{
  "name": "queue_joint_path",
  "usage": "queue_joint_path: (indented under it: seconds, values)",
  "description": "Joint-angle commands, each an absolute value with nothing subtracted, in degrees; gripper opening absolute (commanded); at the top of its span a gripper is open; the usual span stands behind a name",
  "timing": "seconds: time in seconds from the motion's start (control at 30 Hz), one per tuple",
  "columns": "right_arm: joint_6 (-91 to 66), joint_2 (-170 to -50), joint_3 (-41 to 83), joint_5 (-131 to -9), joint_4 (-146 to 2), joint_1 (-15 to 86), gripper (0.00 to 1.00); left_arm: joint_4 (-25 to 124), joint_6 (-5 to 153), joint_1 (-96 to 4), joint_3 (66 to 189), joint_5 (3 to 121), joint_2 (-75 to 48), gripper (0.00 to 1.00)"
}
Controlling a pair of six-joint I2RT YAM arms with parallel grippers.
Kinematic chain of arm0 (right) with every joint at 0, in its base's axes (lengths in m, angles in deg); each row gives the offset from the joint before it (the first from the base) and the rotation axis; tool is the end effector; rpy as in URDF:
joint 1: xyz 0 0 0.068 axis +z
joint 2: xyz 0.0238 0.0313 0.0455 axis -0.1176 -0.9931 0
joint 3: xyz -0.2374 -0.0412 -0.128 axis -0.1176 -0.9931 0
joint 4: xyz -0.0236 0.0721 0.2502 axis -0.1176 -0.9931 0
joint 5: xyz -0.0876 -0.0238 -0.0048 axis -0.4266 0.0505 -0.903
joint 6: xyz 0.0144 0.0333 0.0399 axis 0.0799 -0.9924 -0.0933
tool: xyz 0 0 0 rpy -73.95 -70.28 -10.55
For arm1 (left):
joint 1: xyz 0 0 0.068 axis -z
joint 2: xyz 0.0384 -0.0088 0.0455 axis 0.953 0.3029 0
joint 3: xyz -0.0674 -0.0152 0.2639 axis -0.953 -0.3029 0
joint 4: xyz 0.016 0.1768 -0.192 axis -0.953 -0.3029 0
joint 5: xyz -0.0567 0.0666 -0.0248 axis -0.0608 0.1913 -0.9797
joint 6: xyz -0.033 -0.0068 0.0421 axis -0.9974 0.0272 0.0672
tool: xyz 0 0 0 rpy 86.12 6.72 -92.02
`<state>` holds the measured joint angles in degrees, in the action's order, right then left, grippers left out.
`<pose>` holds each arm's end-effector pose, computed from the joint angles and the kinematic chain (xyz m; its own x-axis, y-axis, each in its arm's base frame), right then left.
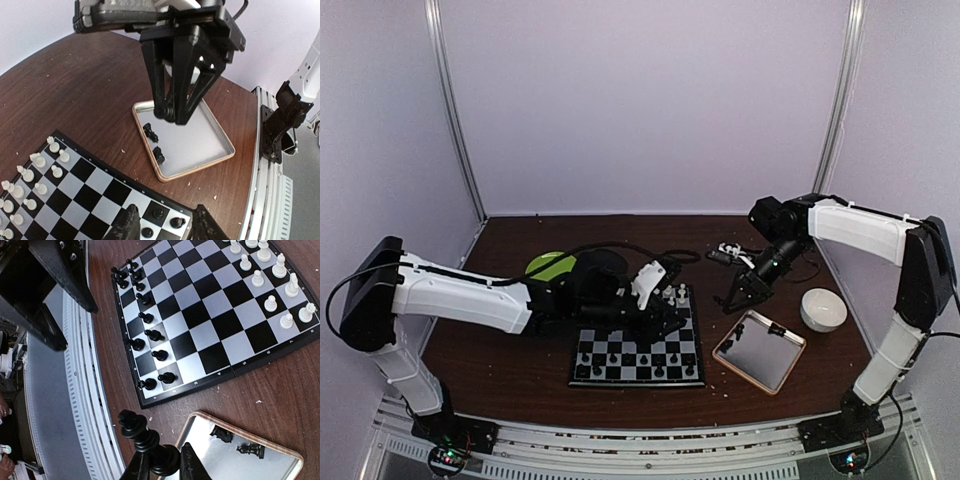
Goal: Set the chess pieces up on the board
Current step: Pass from the right arm to the left
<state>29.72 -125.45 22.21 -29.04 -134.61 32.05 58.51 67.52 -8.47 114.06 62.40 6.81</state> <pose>0.2706 0.1573 0.2526 -0.5187 -0.6727 -0.5276 -0.8177 0.2102 0.5359 0.1608 -0.3395 0.2293 -0.4783 0.2701 -0.8356 0.8367 0.4291 -0.3403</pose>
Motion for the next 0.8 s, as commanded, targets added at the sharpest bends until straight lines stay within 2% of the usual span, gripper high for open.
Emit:
queue_joint_path:
  seconds: [0.0,0.2,0.53,0.77]
  values:
    - [24.9,-125.1,21.8,-23.2,-132.0,32.8,0.16,67.2,66.4,-8.6,117.4,61.6,9.9,0.37]
    - [24.5,-124.9,21.7,-21.8,-132.0,33.7,0.16,69.7,64.4,-8.6,121.6,60.6,14.7,0.42]
    - [24.9,-124.3,21.0,-21.8,-132.1,34.5,0.16,75.7,60.7,-11.3,122.4,53.6,17.0,0.42]
    - [24.6,-124.7,21.4,-21.6,-131.9,34.8,0.16,72.8,60.6,-11.7,126.3,50.9,19.5,0.41]
